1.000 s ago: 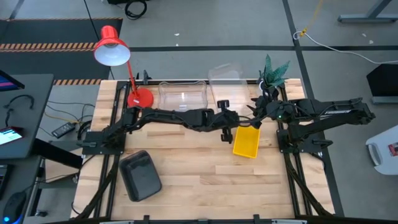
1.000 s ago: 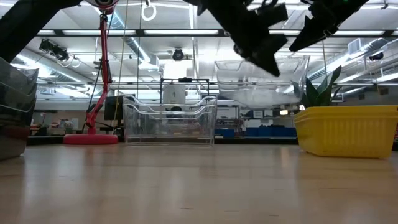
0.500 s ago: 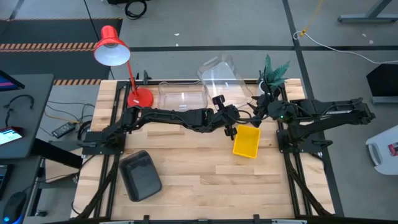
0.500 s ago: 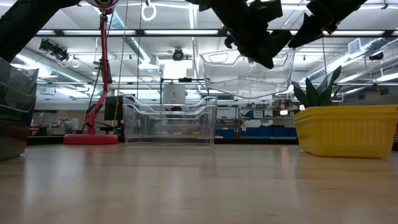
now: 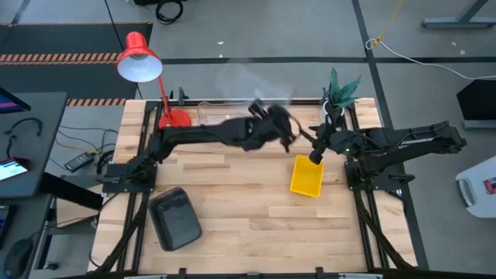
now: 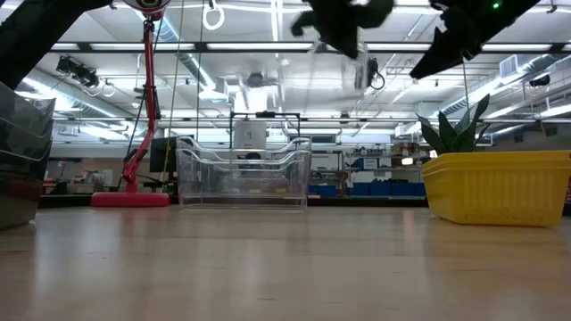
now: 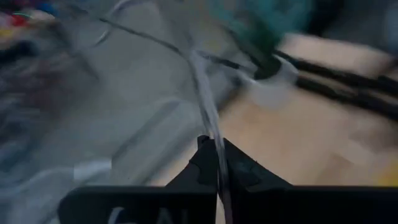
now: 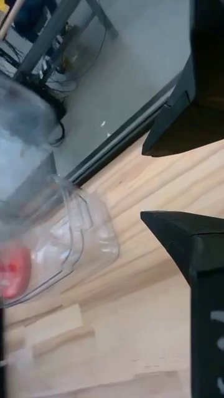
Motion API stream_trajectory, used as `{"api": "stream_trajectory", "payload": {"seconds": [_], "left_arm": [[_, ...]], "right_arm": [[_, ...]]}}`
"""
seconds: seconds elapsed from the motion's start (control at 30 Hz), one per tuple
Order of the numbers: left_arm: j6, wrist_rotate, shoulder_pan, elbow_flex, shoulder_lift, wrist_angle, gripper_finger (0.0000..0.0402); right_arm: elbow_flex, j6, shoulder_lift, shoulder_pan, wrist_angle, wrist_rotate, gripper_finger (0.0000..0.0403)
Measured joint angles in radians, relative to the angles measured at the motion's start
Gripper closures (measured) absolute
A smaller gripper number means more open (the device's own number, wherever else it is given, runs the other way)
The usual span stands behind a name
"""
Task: Stack baskets by color
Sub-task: Stack the right transparent bin on top of the stacked transparent bins
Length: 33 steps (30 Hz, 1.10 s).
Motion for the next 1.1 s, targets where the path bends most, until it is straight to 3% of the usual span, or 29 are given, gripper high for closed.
{"api": "stream_trajectory", "payload": {"seconds": [0.17,0.23,0.4,0.6,0.73,0.87,1.1], "left_arm": [[-0.096,-0.083,0.012,0.076,0.005,-0.171,0.04],[-0.184,-0.022,0.026,0.096,0.007,-0.211,0.04],[-0.241,0.104,0.068,0.109,0.005,-0.278,0.04],[-0.288,0.155,0.032,0.049,0.007,-0.413,0.04],[-0.295,0.143,0.006,-0.036,0.006,-0.404,0.04],[-0.347,0.062,-0.011,-0.09,0.002,-0.425,0.04],[-0.509,0.042,-0.024,-0.086,-0.009,-0.475,0.04]], "right_arm": [[-0.016,0.053,-0.003,0.015,-0.007,0.011,0.0245],[-0.016,0.076,-0.008,0.029,-0.017,0.009,0.0245],[-0.015,0.09,-0.014,0.074,0.001,0.018,0.0245],[0.039,-0.046,-0.054,0.086,0.03,0.06,0.0246],[0.095,-0.177,-0.102,0.085,0.13,0.175,0.025],[0.098,-0.367,-0.141,0.082,0.3,0.293,0.0252],[0.099,-0.431,-0.169,0.072,0.323,0.301,0.0252]]}}
